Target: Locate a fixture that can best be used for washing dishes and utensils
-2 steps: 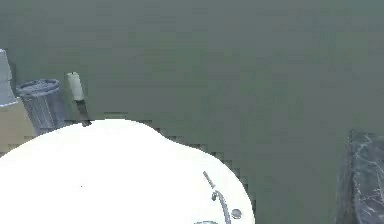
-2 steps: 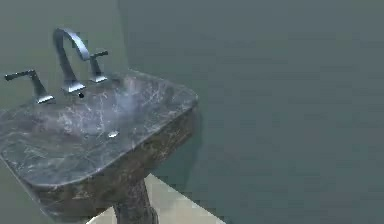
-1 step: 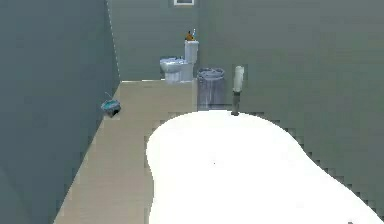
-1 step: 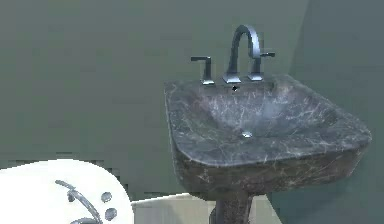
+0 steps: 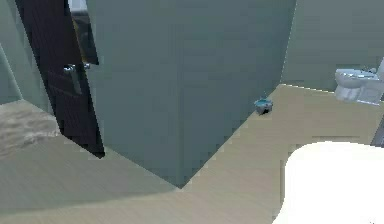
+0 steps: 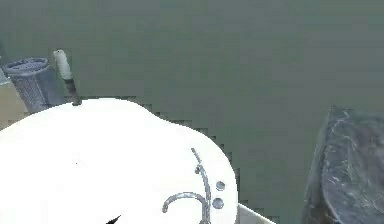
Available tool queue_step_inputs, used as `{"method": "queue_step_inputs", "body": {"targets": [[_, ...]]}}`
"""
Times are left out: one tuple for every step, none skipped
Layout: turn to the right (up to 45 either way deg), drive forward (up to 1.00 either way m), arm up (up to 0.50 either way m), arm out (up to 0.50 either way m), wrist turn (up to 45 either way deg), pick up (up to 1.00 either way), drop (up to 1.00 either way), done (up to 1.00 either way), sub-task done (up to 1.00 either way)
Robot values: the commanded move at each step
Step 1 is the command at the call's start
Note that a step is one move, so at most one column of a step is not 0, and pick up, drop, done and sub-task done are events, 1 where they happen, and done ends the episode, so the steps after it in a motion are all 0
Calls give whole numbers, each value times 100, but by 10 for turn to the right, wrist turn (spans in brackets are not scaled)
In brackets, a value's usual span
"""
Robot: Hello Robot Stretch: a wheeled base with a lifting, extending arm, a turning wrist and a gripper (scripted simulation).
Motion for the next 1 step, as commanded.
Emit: {"method": "queue_step_inputs", "body": {"targets": [[-120,0,0,0,0,0,0,0,0]]}}
